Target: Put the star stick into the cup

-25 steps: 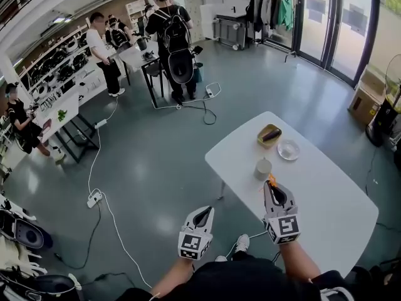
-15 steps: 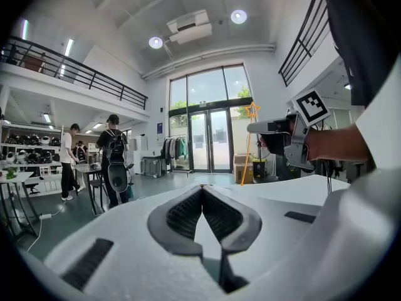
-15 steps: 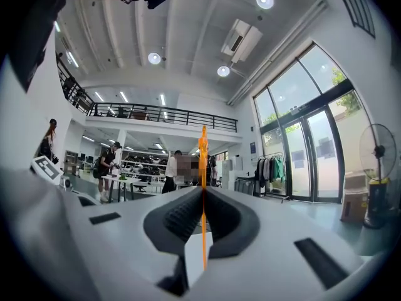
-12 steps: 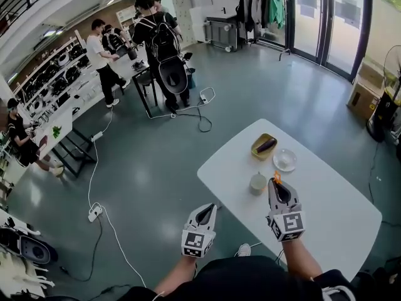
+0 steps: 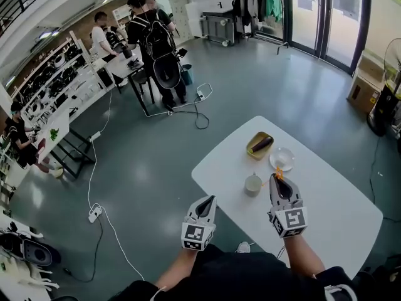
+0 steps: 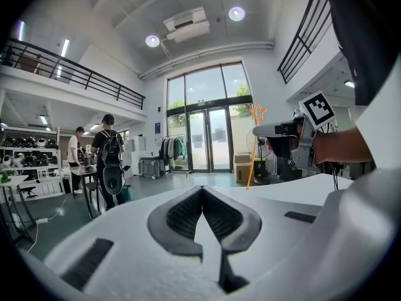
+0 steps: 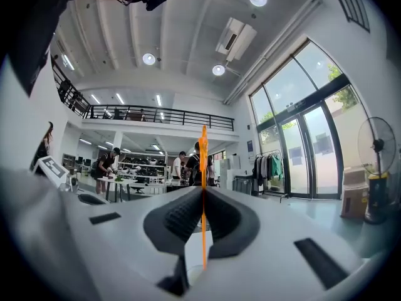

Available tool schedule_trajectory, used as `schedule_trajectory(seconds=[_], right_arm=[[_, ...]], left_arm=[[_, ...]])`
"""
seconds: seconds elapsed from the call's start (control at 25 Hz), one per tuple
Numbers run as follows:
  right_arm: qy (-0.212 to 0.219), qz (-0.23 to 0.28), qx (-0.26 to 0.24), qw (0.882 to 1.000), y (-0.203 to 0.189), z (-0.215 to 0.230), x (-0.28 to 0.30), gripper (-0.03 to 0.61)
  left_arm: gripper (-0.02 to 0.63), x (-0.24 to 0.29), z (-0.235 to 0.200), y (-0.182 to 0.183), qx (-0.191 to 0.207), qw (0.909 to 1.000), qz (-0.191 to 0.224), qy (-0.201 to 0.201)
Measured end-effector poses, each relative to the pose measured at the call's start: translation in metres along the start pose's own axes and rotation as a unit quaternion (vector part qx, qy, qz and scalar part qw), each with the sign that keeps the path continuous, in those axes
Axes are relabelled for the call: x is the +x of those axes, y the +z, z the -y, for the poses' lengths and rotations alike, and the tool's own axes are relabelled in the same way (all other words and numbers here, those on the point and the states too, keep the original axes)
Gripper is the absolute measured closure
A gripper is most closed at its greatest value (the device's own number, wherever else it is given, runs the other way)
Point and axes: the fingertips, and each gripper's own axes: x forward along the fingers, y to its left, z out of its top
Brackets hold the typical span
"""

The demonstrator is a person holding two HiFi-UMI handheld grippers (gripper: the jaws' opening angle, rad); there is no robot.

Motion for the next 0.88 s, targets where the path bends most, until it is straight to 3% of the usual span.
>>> schedule_trajectory(seconds=[0.48,0.88], right_arm=[[-0.041,-0.028,0.058,0.997,-0.037,0.024,0.043,0.566],[-0.088,-0.047,0.134,0.986,-0.083,0.042,0.067,0.566]], left_arm=[[0.604,0.046,-0.028,-0.004,0.005,0.999,-0.012,-0.043],[0.604,0.065,-0.052,-0.003,0.009,0.9972,-0.021,-0.071]])
